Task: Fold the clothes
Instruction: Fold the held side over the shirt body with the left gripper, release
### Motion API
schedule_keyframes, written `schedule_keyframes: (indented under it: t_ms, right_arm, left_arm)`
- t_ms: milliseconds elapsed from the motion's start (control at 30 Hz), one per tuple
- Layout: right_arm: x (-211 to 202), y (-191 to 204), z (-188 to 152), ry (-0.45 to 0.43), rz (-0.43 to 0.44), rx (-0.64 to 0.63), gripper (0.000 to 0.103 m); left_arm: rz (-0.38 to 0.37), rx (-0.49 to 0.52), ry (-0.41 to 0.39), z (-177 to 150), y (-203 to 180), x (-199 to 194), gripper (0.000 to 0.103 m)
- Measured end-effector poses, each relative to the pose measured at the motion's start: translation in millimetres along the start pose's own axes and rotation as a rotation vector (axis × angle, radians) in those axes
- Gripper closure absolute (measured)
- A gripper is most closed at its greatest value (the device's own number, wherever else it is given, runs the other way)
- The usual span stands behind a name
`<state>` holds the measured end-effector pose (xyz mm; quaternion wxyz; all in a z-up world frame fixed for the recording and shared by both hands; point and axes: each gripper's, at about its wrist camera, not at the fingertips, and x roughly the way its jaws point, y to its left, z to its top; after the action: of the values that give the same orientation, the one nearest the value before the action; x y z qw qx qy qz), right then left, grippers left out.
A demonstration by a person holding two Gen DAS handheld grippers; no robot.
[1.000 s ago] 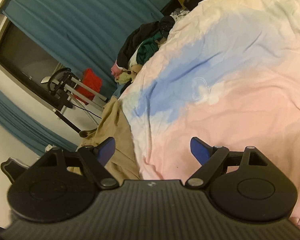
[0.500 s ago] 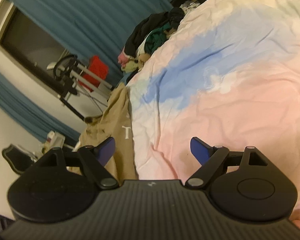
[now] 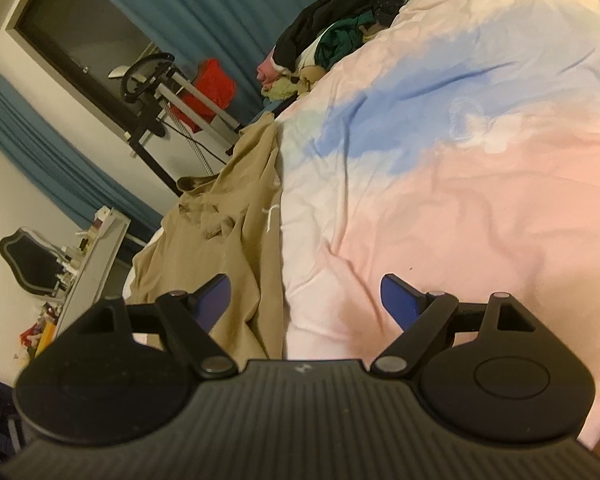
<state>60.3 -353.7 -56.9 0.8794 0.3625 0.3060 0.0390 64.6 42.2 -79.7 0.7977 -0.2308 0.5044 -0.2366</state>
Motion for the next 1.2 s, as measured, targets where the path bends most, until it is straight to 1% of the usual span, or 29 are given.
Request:
schedule_keyframes:
  t_ms: [33, 67, 100, 133, 167, 233, 333, 433, 500, 667, 767, 867, 900, 933, 1000, 1133, 1200]
  right_arm:
    - [1, 1, -1, 0.006, 0.004, -0.003, 0.018]
    - [1, 2, -1, 0.011, 0.008, -0.005, 0.018]
    - [2, 3, -2, 0.015, 0.012, -0.006, 0.018]
    - [2, 4, -3, 0.018, 0.017, -0.006, 0.018]
    - [2, 4, -4, 0.022, 0.021, -0.008, 0.018]
    - [3, 7, -5, 0.029, 0.027, -0.017, 0.018]
    - [4, 13, -7, 0.044, 0.037, -0.046, 0.018]
    - [5, 18, -10, 0.05, 0.046, -0.056, 0.019]
    - [5, 20, -12, 0.056, 0.044, -0.067, 0.019]
    - [5, 26, -19, 0.055, 0.043, -0.127, 0.018]
    - [16, 46, -18, 0.075, 0.068, -0.236, 0.019]
    - [38, 74, -8, 0.077, 0.12, -0.339, 0.019]
    - [48, 84, -4, 0.081, 0.139, -0.369, 0.02]
    - [63, 95, 1, 0.094, 0.151, -0.396, 0.026]
    - [101, 121, 10, 0.116, 0.153, -0.488, 0.028]
    - [178, 167, 18, 0.102, 0.091, -0.692, 0.03]
    - [216, 179, 20, 0.105, 0.062, -0.741, 0.031]
  left_arm:
    - [-0.011, 0.019, 0.012, -2, -4, 0, 0.068]
    - [-0.003, 0.044, 0.024, -4, -10, 0, 0.072]
    - [0.019, 0.071, 0.034, -6, -16, 0, 0.089]
    - [0.052, 0.092, 0.046, -9, -23, 0, 0.098]
    - [0.093, 0.108, 0.059, -11, -29, -1, 0.098]
    - [0.132, 0.111, 0.087, -15, -38, -3, 0.099]
    - [0.207, 0.124, 0.108, -20, -52, -8, 0.1]
    - [0.263, 0.125, 0.122, -21, -57, -6, 0.1]
    - [0.284, 0.132, 0.115, -24, -56, -5, 0.1]
    - [0.244, 0.131, 0.078, -32, -50, -6, 0.1]
    - [0.207, 0.13, 0.04, -37, -48, -7, 0.1]
    - [0.165, 0.121, 0.004, -41, -42, -15, 0.1]
    - [0.148, 0.111, -0.006, -41, -40, -19, 0.1]
    - [0.135, 0.102, -0.015, -42, -37, -21, 0.1]
    - [0.118, 0.096, -0.032, -45, -34, -25, 0.1]
    - [0.059, 0.081, -0.055, -48, -24, -29, 0.1]
    - [0.025, 0.074, -0.065, -48, -18, -30, 0.1]
